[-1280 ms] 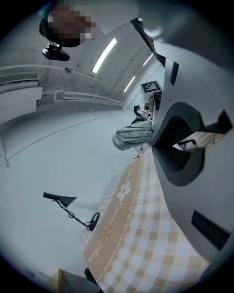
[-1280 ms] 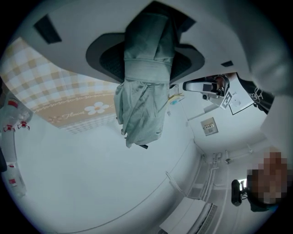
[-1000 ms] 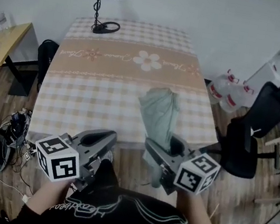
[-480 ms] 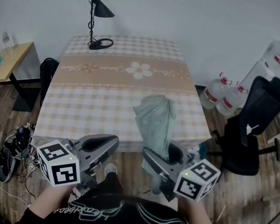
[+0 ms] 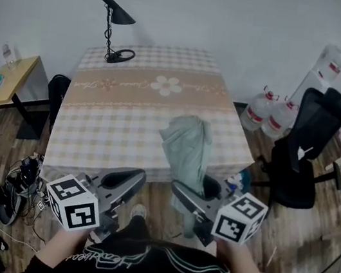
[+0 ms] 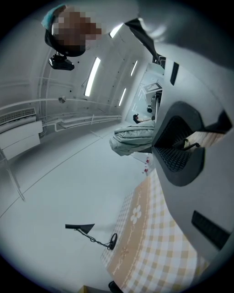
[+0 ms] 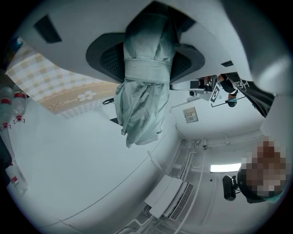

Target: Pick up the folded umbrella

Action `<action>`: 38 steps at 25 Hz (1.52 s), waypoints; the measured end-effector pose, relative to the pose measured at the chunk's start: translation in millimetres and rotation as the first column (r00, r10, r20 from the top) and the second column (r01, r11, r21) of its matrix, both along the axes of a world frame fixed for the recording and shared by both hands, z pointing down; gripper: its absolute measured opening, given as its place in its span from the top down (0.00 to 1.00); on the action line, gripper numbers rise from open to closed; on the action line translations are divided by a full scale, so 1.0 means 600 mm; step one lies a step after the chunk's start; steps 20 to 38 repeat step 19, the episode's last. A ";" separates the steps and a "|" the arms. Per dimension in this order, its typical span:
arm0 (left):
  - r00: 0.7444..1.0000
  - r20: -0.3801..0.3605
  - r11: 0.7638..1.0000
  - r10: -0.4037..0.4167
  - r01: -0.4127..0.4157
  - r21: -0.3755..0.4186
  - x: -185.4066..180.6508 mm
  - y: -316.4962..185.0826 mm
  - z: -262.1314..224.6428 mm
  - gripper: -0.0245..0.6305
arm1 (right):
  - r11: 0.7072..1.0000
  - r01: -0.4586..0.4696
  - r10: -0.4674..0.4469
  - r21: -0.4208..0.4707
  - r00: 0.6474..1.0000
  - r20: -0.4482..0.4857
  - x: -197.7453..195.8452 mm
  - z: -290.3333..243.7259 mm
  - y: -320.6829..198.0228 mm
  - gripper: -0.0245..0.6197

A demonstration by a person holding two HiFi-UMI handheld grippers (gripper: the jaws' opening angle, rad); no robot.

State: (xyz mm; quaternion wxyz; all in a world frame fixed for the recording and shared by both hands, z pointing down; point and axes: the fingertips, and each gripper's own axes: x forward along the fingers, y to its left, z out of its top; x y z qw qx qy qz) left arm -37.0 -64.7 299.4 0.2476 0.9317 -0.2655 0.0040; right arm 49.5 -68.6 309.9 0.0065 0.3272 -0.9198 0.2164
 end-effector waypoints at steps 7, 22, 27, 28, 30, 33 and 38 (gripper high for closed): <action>1.000 0.001 1.000 0.011 -0.011 0.007 0.007 0.022 0.002 0.97 | 1.000 -0.005 0.005 0.003 1.000 0.018 0.005 -0.001 0.023 0.54; 1.000 0.015 0.999 0.017 -0.017 0.029 0.007 0.044 -0.014 0.97 | 0.999 -0.016 0.016 0.035 1.000 0.024 0.006 -0.020 0.046 0.54; 1.000 0.015 0.999 0.017 -0.017 0.029 0.007 0.044 -0.014 0.97 | 0.999 -0.016 0.016 0.035 1.000 0.024 0.006 -0.020 0.046 0.54; 1.000 0.015 0.999 0.017 -0.017 0.029 0.007 0.044 -0.014 0.97 | 0.999 -0.016 0.016 0.035 1.000 0.024 0.006 -0.020 0.046 0.54; 1.000 0.015 0.999 0.017 -0.017 0.029 0.007 0.044 -0.014 0.97 | 0.999 -0.016 0.016 0.035 1.000 0.024 0.006 -0.020 0.046 0.54; 1.000 0.015 0.999 0.017 -0.017 0.029 0.007 0.044 -0.014 0.97 | 0.999 -0.016 0.016 0.035 1.000 0.024 0.006 -0.020 0.046 0.54; 1.000 0.015 0.999 0.017 -0.017 0.029 0.007 0.044 -0.014 0.97 | 0.999 -0.016 0.016 0.035 1.000 0.024 0.006 -0.020 0.046 0.54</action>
